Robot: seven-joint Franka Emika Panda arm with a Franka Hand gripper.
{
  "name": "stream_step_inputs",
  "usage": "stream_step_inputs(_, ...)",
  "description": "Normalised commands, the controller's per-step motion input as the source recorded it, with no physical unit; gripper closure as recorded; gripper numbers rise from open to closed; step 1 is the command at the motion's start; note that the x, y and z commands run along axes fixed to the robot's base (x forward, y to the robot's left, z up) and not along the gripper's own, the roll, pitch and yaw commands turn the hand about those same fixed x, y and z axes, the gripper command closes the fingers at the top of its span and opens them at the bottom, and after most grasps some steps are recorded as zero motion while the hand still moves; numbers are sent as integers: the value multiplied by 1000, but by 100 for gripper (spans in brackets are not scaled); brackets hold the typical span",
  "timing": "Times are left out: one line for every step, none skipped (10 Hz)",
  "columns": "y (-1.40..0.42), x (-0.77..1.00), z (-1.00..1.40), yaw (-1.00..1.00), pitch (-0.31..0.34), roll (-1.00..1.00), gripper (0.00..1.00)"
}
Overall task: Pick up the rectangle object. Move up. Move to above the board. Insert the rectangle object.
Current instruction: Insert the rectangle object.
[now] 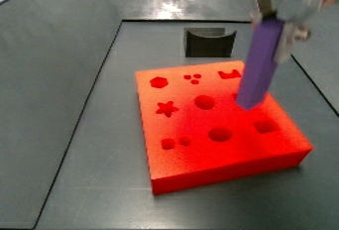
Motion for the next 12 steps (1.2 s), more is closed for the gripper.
stream_step_inputs(0,609,-363,-569,-31,86,100)
stream_step_inputs(0,626,-337,-554,-24,77,100)
stream_step_inputs(0,577,-317,-597,-20,70,100)
stream_step_inputs(0,574,-343,-600,-19,84,100)
stream_step_inputs(0,609,-343,-571,-6,97,100)
stream_step_inputs(0,634,-346,-546,-4,109,100)
stream_step_inputs(31,611,-289,-534,0,109,100)
stream_step_inputs(86,560,-146,-520,7,93,100)
stream_step_inputs(0,537,0,-349,137,136,100)
stream_step_inputs(0,394,0,-163,129,160,100)
stream_step_inputs(0,280,-157,0,80,160,100)
stream_step_inputs(0,0,-269,200,0,144,100)
